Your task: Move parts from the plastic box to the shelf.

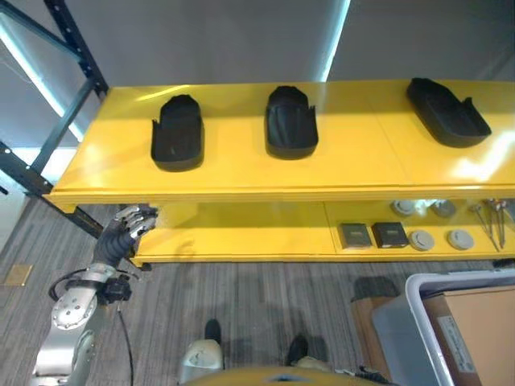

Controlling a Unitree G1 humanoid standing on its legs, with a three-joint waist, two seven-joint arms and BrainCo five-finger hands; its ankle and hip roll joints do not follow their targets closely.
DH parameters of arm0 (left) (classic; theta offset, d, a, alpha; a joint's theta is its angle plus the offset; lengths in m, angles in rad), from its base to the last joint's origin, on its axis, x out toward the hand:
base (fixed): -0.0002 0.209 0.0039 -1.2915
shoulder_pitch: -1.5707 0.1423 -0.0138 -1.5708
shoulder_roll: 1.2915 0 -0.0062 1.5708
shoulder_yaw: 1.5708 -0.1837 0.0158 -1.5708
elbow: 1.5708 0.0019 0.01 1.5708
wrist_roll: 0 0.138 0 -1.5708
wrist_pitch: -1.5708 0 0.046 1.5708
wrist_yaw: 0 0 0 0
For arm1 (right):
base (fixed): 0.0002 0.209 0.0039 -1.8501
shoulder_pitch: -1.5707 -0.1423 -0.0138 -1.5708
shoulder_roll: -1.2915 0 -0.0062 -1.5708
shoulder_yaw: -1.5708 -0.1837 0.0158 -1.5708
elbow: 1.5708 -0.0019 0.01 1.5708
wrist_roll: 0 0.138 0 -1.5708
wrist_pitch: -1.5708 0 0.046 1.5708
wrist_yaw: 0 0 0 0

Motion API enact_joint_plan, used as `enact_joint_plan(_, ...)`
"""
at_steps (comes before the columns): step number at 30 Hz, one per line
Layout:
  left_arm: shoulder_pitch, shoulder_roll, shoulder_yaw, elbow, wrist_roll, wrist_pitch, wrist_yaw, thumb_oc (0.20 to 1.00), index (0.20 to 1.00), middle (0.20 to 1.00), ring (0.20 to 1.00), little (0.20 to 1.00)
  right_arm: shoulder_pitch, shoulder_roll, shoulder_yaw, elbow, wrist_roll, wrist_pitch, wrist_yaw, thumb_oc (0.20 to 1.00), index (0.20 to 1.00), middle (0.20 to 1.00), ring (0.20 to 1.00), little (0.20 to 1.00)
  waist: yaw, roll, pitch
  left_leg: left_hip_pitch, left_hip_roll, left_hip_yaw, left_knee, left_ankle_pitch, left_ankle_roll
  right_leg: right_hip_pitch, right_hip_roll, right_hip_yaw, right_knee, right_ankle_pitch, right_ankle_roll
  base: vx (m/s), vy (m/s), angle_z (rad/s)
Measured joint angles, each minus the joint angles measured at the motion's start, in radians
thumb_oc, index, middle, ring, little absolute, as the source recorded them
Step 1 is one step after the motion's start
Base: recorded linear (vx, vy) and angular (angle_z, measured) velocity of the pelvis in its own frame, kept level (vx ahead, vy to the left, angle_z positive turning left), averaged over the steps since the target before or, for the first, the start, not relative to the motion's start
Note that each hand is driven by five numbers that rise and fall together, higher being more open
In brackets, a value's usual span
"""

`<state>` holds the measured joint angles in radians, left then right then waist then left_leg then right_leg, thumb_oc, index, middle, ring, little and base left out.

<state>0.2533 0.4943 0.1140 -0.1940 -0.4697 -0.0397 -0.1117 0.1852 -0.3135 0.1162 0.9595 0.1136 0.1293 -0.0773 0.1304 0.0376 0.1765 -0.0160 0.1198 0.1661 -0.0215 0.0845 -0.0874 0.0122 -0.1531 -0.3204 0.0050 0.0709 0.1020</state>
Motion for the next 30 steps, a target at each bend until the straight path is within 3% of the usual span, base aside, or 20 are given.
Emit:
enact_joint_plan(7, -0.185, 0.009, -0.021, 0.035, 0.001, -0.008, 0.152, 0.2, 0.2, 0.2, 0.2, 0.2, -0.011, -0.017, 0.045, 0.048, -0.002, -0.03, 0.001, 1.0, 1.0, 1.0, 1.0, 1.0, -0.046, 0.008, -0.006, 0.0, 0.0, 0.002, 0.002, 0.001, 0.001, -0.005, -0.001, 0.003, 0.007, 0.0, 0.0, 0.01, 0.012, -0.01)
enact_joint_plan(15, -0.437, 0.017, -0.097, 0.252, 0.004, 0.0, 0.35, 0.2, 0.2, 0.2, 0.2, 0.2, -0.01, -0.064, 0.08, 0.037, -0.041, -0.034, 0.009, 1.0, 1.0, 1.0, 1.0, 1.0, -0.152, -0.004, -0.004, 0.017, 0.005, 0.055, 0.002, 0.004, 0.002, -0.033, 0.001, 0.045, 0.016, 0.001, 0.001, 0.01, 0.022, -0.16)
enact_joint_plan(20, -0.534, 0.015, -0.134, 0.417, 0.023, 0.014, 0.44, 0.2, 0.2, 0.2, 0.2, 0.2, -0.039, -0.085, 0.116, 0.027, -0.043, -0.034, 0.012, 1.0, 1.0, 1.0, 1.0, 1.0, -0.188, -0.019, 0.015, 0.006, 0.01, 0.081, 0.004, 0.01, 0.009, -0.054, 0.01, 0.069, 0.009, 0.021, 0.005, -0.05, 0.02, -0.17)
enact_joint_plan(24, -0.572, 0.014, -0.159, 0.529, 0.041, 0.011, 0.485, 0.2, 0.2, 0.2, 0.2, 0.2, -0.06, -0.09, 0.117, -0.001, -0.043, -0.036, 0.015, 1.0, 1.0, 1.0, 1.0, 1.0, -0.196, -0.028, 0.056, -0.012, 0.014, 0.104, 0.003, 0.015, 0.009, -0.083, 0.015, 0.091, -0.003, 0.04, 0.0, -0.06, 0.007, -0.17)
enact_joint_plan(30, -0.596, 0.017, -0.156, 0.561, 0.044, -0.012, 0.525, 0.2, 0.2, 0.2, 0.2, 0.2, -0.076, -0.092, 0.117, -0.001, -0.042, -0.037, 0.031, 1.0, 1.0, 1.0, 1.0, 1.0, -0.195, -0.029, 0.098, -0.016, 0.016, 0.108, 0.002, 0.019, 0.007, -0.081, 0.02, 0.093, -0.024, 0.055, -0.002, -0.01, 0.003, -0.02)
